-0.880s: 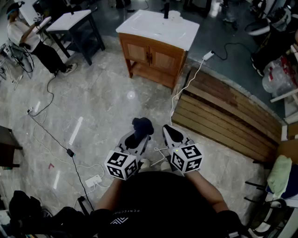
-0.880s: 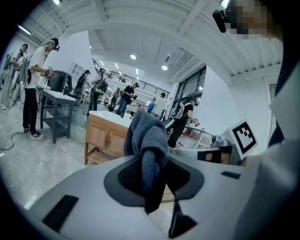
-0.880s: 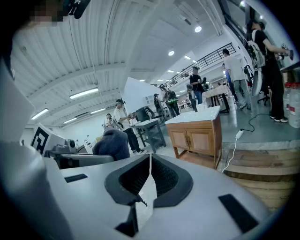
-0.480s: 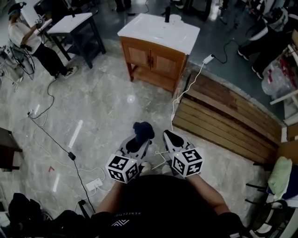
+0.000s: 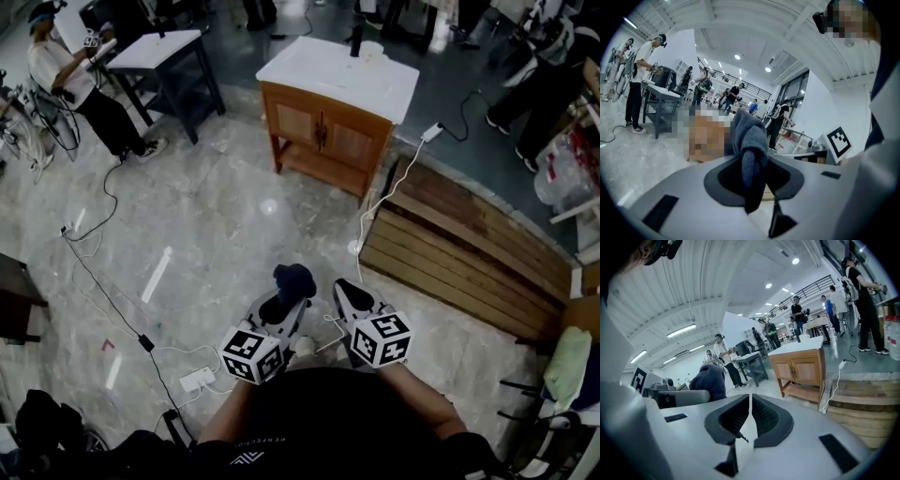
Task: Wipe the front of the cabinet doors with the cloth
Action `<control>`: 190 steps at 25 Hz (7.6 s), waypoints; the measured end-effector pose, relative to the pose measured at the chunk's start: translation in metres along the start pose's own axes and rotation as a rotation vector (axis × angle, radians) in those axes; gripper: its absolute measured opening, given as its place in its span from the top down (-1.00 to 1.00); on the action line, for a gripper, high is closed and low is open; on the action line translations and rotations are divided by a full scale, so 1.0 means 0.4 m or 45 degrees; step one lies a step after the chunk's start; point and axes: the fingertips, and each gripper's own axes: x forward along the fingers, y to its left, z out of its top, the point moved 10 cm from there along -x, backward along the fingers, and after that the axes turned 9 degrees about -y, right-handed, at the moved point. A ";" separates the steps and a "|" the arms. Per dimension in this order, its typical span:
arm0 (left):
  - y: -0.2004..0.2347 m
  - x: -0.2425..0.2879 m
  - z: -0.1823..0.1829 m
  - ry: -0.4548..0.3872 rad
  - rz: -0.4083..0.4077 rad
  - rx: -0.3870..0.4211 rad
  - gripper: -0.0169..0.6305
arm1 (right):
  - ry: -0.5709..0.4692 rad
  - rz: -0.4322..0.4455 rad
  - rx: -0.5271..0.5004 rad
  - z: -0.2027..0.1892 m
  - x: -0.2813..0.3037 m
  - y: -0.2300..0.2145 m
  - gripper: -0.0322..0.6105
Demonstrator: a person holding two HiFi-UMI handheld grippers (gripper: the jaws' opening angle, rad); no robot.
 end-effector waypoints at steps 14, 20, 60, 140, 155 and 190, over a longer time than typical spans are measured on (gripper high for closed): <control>0.092 -0.059 -0.003 0.003 -0.006 -0.025 0.65 | 0.006 0.022 -0.025 -0.020 0.081 0.085 0.76; 0.139 -0.039 0.014 -0.005 0.029 -0.026 0.65 | 0.025 0.055 -0.022 -0.012 0.150 0.072 0.76; 0.478 0.619 0.259 0.079 0.063 0.023 0.65 | -0.019 0.032 0.106 0.305 0.708 -0.388 0.76; 1.283 1.068 0.276 0.424 -0.230 0.057 0.65 | 0.067 -0.503 0.210 0.221 1.416 -0.537 0.76; 1.465 1.239 0.229 0.357 -0.082 0.165 0.65 | 0.043 -0.478 0.213 0.181 1.532 -0.631 0.76; 1.179 1.510 0.067 0.392 -0.244 0.148 0.64 | -0.029 -0.643 0.341 0.134 1.311 -0.823 0.76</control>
